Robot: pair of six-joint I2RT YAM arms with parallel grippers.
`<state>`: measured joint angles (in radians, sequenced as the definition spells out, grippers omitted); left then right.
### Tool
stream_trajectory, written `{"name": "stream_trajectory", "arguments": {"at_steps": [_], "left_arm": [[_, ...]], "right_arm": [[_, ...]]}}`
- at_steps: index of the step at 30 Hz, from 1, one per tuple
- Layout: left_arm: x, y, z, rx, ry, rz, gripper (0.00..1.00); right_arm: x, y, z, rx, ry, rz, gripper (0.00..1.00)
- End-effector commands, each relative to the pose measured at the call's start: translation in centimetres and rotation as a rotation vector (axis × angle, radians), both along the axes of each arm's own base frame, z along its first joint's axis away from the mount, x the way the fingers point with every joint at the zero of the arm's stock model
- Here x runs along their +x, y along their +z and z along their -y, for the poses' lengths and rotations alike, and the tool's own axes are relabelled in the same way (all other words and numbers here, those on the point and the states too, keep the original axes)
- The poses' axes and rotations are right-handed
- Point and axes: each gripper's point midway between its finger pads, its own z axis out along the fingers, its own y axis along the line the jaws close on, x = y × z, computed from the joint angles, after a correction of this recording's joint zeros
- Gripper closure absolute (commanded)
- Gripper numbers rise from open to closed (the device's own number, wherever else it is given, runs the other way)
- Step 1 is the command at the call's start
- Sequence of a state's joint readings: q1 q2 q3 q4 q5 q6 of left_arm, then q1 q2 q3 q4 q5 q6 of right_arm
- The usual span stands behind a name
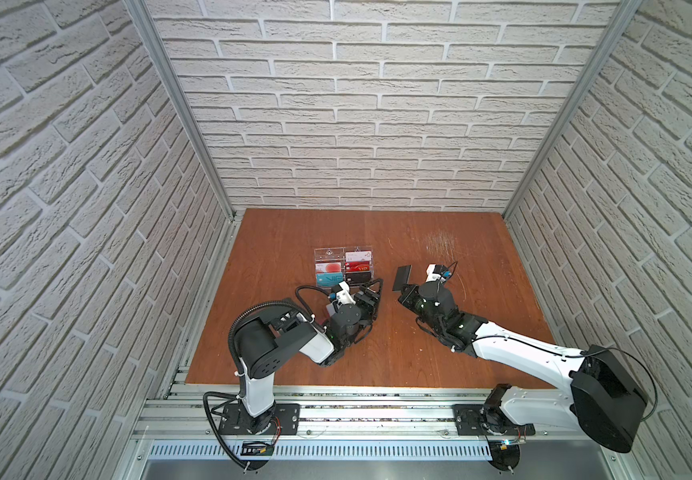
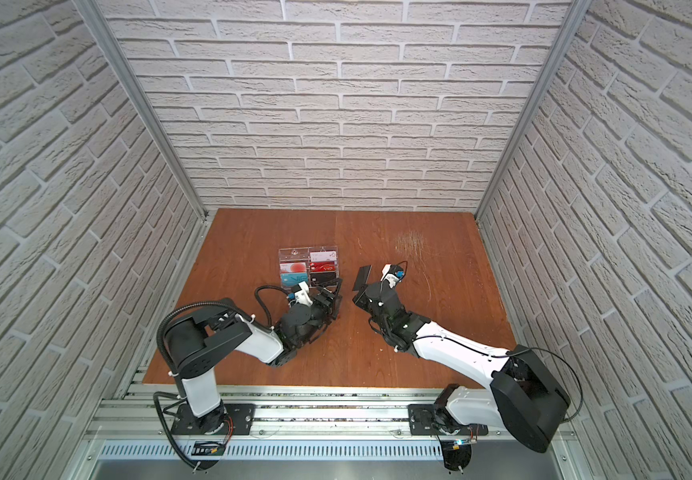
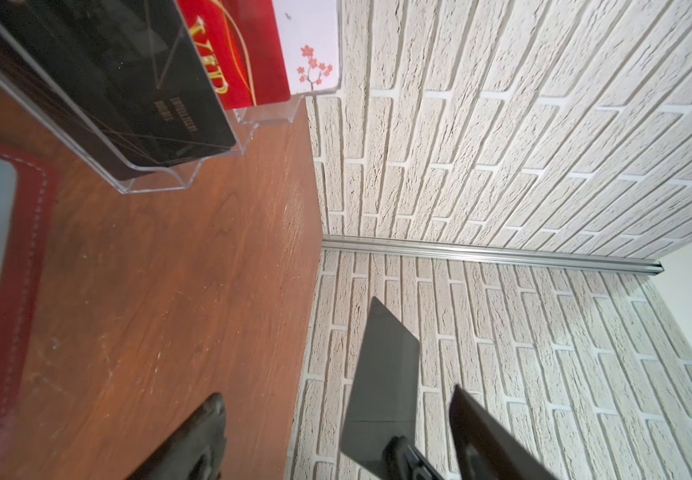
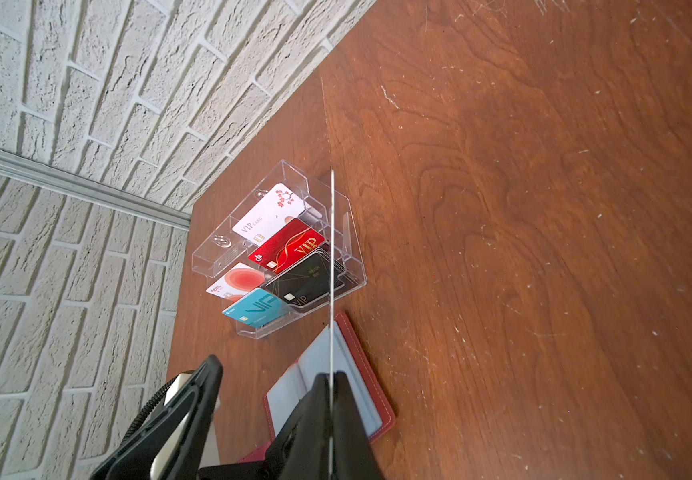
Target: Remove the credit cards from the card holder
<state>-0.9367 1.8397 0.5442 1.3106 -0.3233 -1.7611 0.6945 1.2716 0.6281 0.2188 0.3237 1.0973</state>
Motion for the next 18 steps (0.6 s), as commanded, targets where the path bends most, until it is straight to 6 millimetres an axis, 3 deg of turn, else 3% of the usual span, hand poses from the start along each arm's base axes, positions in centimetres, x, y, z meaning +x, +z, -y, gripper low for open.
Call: {"name": "stream_trajectory", "arguments": {"at_steps": [1, 7, 18], "left_arm": [[0.3, 2.9, 0.2, -0.094, 0.032, 0.064, 0.22], [0.0, 3.6, 0.8, -0.114, 0.033, 0.070, 0.25], [0.2, 3.4, 0.6, -0.117, 0.057, 0.065, 0.46]], "right_arm": [[0.5, 1.0, -0.8, 0.072, -0.019, 0.058, 0.94], [0.7, 1.5, -1.9, 0.103, -0.012, 0.087, 0.94], [0.6, 1.4, -3.0, 0.125, -0.012, 0.099, 0.95]]}}
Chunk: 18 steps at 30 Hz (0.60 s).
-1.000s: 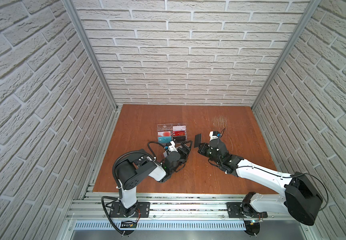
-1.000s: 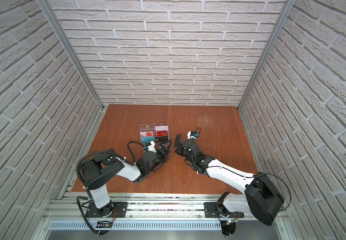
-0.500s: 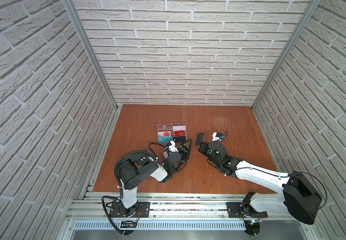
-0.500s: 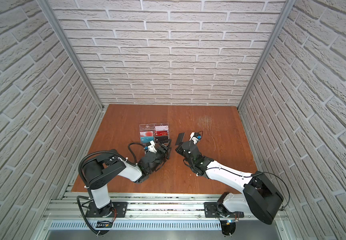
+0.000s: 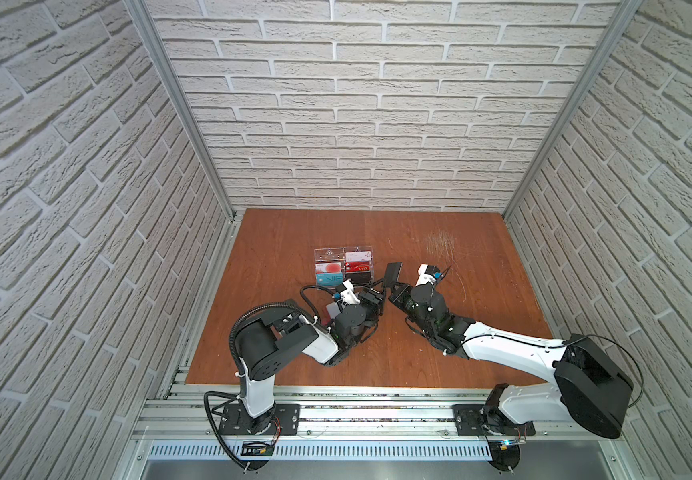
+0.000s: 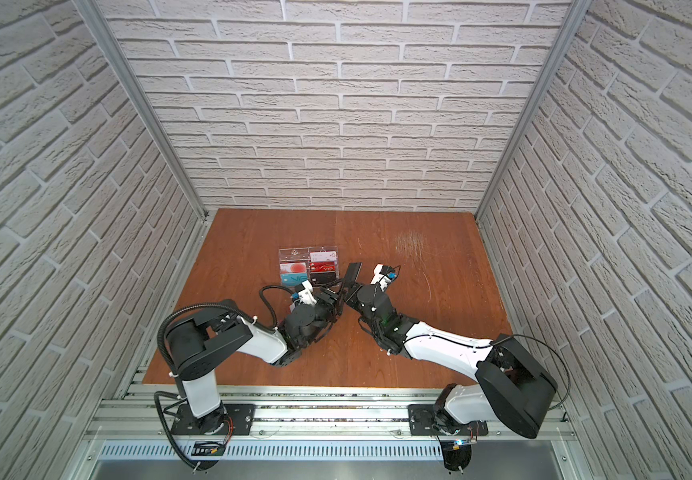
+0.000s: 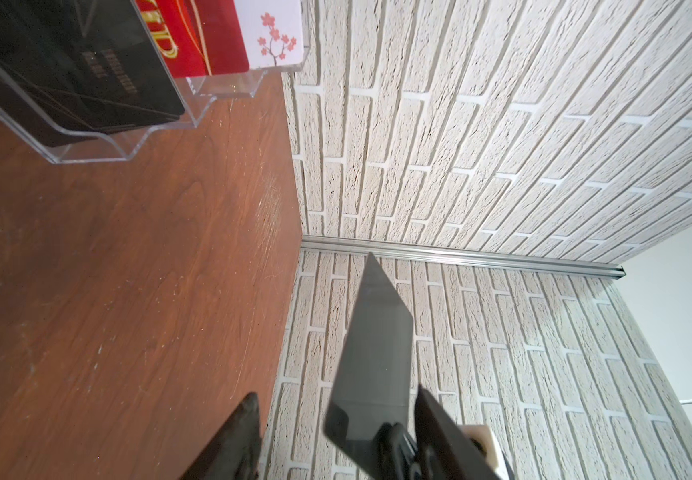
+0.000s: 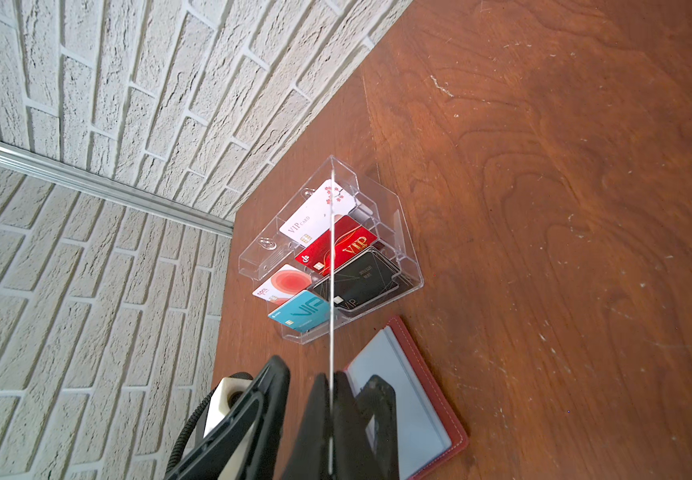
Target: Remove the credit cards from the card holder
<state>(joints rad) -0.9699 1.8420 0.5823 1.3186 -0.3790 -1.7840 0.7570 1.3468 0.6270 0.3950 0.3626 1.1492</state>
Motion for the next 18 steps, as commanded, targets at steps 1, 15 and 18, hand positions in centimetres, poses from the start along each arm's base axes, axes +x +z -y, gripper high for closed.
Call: {"name": "stream_trajectory", "arguments": {"at_steps": [1, 15, 18], "left_arm": [[0.3, 2.0, -0.4, -0.063, 0.037, 0.052, 0.48], [0.4, 2.0, -0.8, -0.054, 0.056, 0.058, 0.82], [0.5, 2.0, -0.9, -0.048, 0.062, 0.060, 0.86]], "right_arm": [[0.0, 0.3, -0.1, 0.028, -0.016, 0.028, 0.94], [-0.4, -0.5, -0.7, 0.042, 0.000, 0.022, 0.95], [-0.5, -0.7, -1.0, 0.050, 0.008, 0.022, 0.95]]}}
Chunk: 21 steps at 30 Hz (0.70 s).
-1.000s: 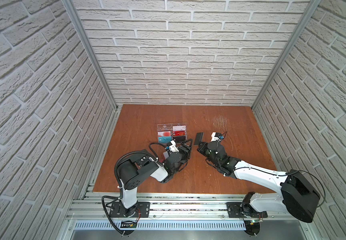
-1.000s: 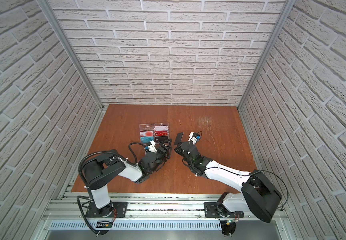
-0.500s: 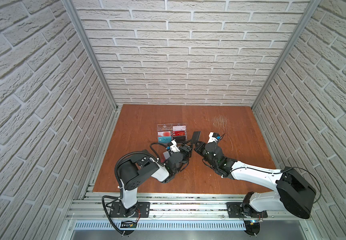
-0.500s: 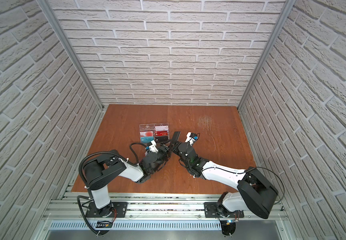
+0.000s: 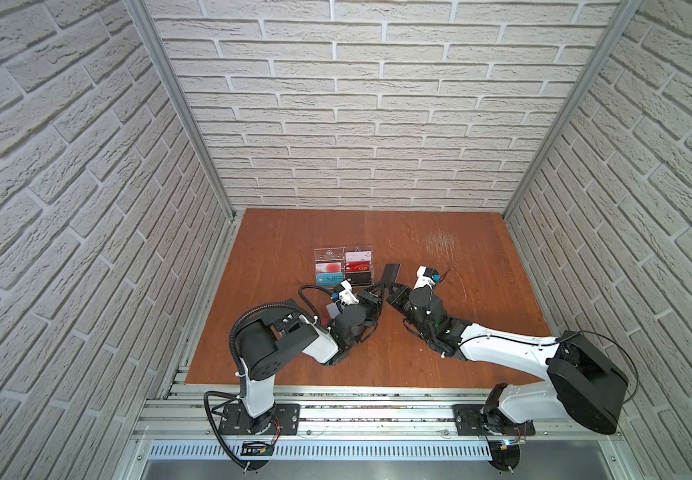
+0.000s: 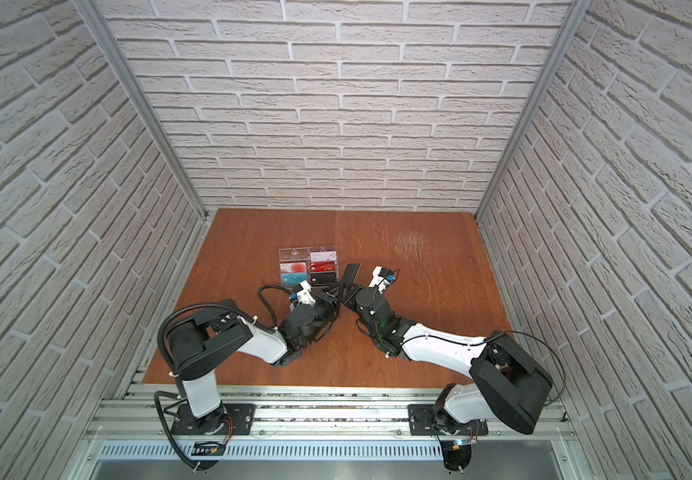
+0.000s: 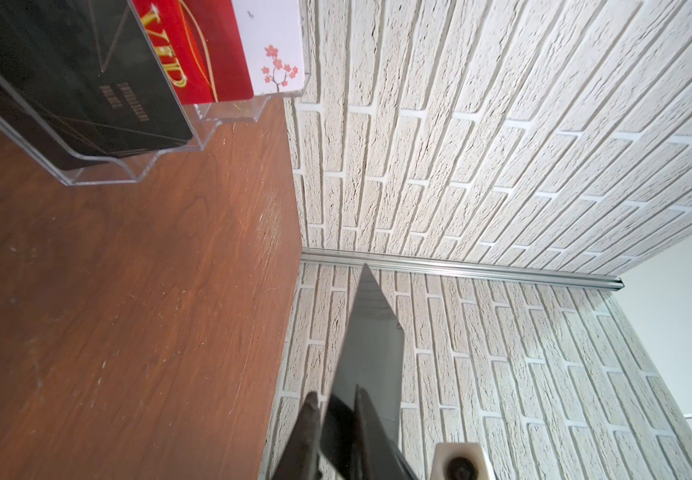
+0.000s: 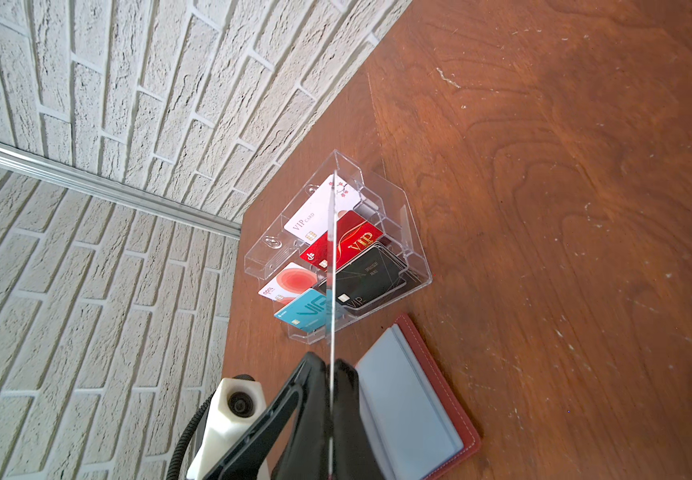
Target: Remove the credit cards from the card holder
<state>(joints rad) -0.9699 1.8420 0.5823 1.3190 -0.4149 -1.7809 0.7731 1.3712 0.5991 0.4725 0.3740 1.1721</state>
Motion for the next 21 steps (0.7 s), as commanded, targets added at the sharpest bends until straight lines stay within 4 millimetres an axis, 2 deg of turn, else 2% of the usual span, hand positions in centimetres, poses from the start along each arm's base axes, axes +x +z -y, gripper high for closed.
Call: {"name": "stream_trajectory", "arguments": {"at_steps": [1, 8, 14, 15, 21], "left_arm": [[0.1, 1.9, -0.4, -0.048, 0.025, 0.057, 0.87], [0.2, 1.7, -0.9, -0.042, 0.034, 0.055, 1.00], [0.2, 1.5, -1.4, -0.025, 0.032, 0.056, 1.00], [0.2, 1.4, -1.5, -0.025, 0.029, 0.055, 1.00], [0.7, 0.7, -2.1, -0.010, -0.030, 0.041, 1.00]], "right_arm": [[-0.4, -0.3, -0.6, 0.017, 0.015, 0.008, 0.95], [-0.7, -1.1, -1.2, 0.017, 0.034, -0.002, 0.93], [-0.8, -0.8, -1.2, 0.011, 0.050, 0.012, 0.84], [-0.9, -0.7, -1.1, 0.002, 0.048, 0.016, 0.82], [-1.1, 0.8, 0.9, -0.081, 0.017, 0.052, 0.52]]}}
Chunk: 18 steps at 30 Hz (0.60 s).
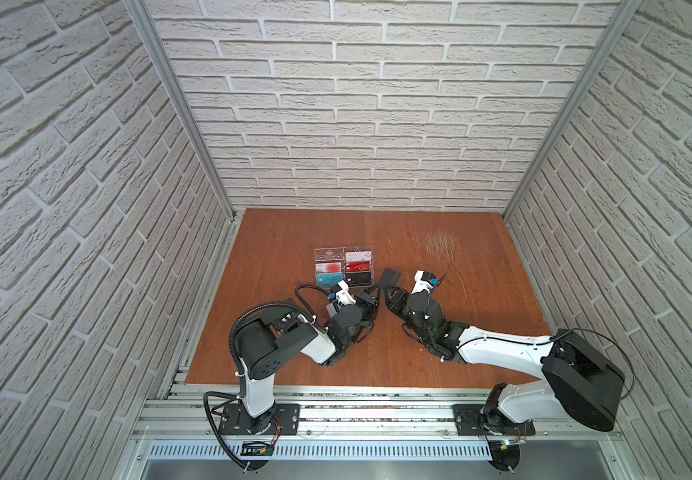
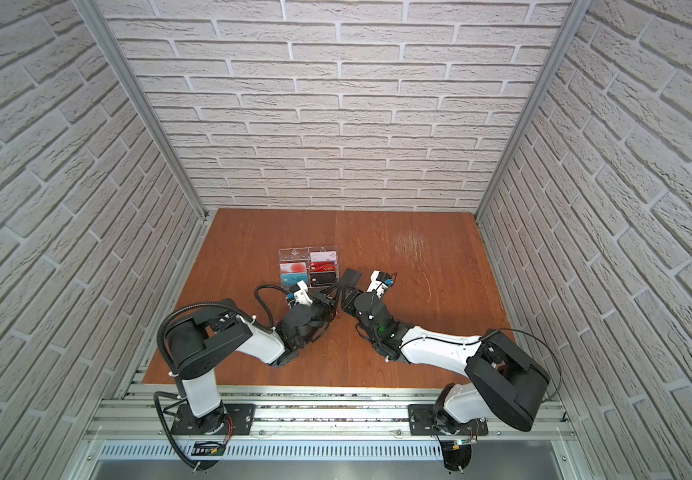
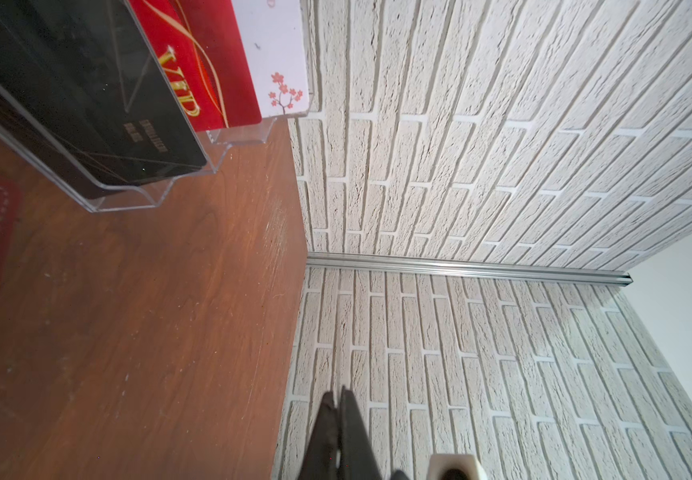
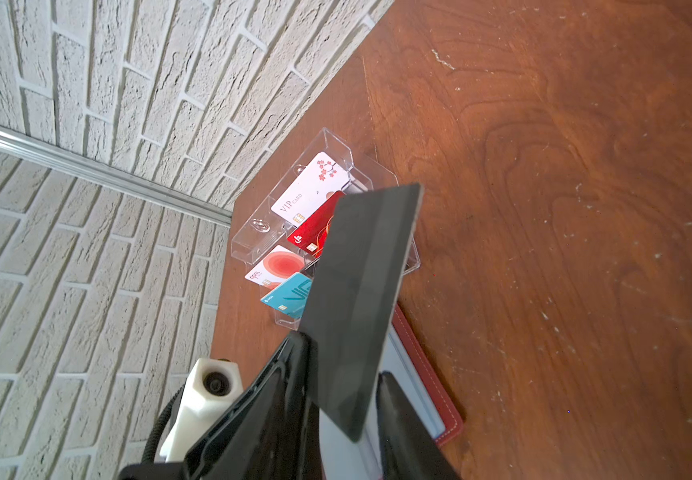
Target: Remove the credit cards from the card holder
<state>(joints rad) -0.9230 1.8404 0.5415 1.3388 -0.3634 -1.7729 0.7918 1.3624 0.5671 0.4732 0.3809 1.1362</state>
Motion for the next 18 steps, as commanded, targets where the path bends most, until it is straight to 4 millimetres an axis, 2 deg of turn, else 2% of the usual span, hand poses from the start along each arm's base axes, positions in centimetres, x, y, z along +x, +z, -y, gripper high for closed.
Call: {"name": "stream_trajectory", "arguments": {"at_steps": [1, 6, 10, 13, 18], "left_arm": [[0.0, 1.3, -1.0, -0.022, -0.040, 0.045, 1.00], [-0.3, 0.3, -2.7, 0.030, -0.123, 0.029, 1.00], [-1.0, 1.0, -2.1, 0.069, -0.231, 0.070, 1.00], [-1.6, 1.9, -1.1, 0.079, -0.301, 0.114, 1.00], [-2.4, 3.2, 0.9, 0.089, -0.411, 0.164, 1.00]], "right_arm": [[-0.3, 1.9, 1.6, -0.057, -0.015, 0.038, 0.47], [-0.3, 2.8, 4.9, -0.100, -0.026, 0.028, 0.29], [0.4, 2.5, 6.3, -0.076, 0.014, 0.002, 0.21], [0.9, 2.0, 6.1, -0.033, 0.063, -0.010, 0.18], [1.7, 1.9, 3.5, 0.045, 0.177, -0.006, 0.18]]}}
